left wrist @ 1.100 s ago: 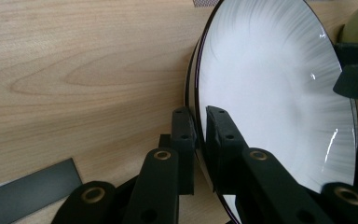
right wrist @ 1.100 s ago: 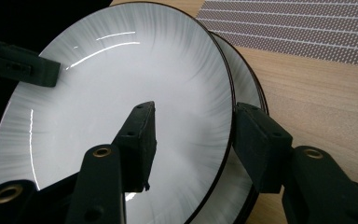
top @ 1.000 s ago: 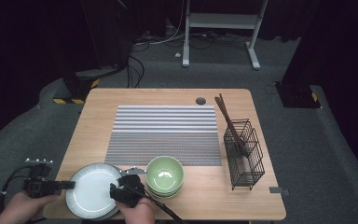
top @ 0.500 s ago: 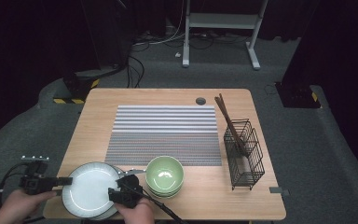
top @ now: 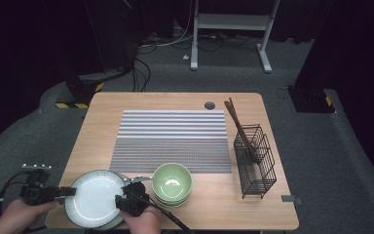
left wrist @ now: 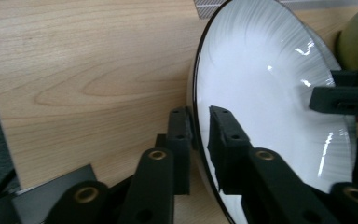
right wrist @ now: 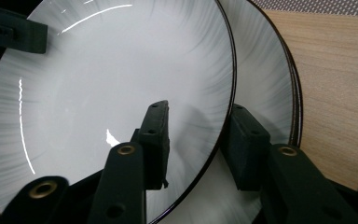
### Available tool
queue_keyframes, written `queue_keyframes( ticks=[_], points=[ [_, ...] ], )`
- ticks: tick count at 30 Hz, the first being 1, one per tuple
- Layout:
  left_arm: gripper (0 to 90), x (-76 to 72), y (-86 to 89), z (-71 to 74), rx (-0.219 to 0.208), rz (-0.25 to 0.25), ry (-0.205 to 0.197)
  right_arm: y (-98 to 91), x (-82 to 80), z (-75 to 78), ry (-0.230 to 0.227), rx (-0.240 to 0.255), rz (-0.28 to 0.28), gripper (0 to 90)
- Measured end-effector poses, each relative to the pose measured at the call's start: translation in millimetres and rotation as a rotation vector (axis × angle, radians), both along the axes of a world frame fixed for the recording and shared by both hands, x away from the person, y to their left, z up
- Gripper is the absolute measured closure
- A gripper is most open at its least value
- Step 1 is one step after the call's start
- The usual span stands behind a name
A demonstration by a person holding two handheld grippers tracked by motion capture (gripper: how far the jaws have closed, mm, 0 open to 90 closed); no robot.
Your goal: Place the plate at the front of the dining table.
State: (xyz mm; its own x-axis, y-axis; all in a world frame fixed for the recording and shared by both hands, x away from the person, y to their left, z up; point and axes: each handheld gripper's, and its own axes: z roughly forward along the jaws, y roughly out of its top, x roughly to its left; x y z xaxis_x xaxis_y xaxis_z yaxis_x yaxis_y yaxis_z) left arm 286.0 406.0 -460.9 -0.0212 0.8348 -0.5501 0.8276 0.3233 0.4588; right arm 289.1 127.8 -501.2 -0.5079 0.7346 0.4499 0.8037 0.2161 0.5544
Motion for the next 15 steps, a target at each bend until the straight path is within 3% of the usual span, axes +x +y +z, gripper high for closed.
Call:
queue_keyframes(
  ticks=[5,15],
  points=[
    [81.4,-0.2,0.3,-0.8,-0.003,0.005,-0.004,-3.6,1.0,-1.7,0.017,0.010,-0.017,73.6],
    [84.4,7.3,4.0,11.7,0.003,0.014,-0.066,-4.3,0.9,-5.2,0.047,0.066,0.012,74.3]
  ],
)
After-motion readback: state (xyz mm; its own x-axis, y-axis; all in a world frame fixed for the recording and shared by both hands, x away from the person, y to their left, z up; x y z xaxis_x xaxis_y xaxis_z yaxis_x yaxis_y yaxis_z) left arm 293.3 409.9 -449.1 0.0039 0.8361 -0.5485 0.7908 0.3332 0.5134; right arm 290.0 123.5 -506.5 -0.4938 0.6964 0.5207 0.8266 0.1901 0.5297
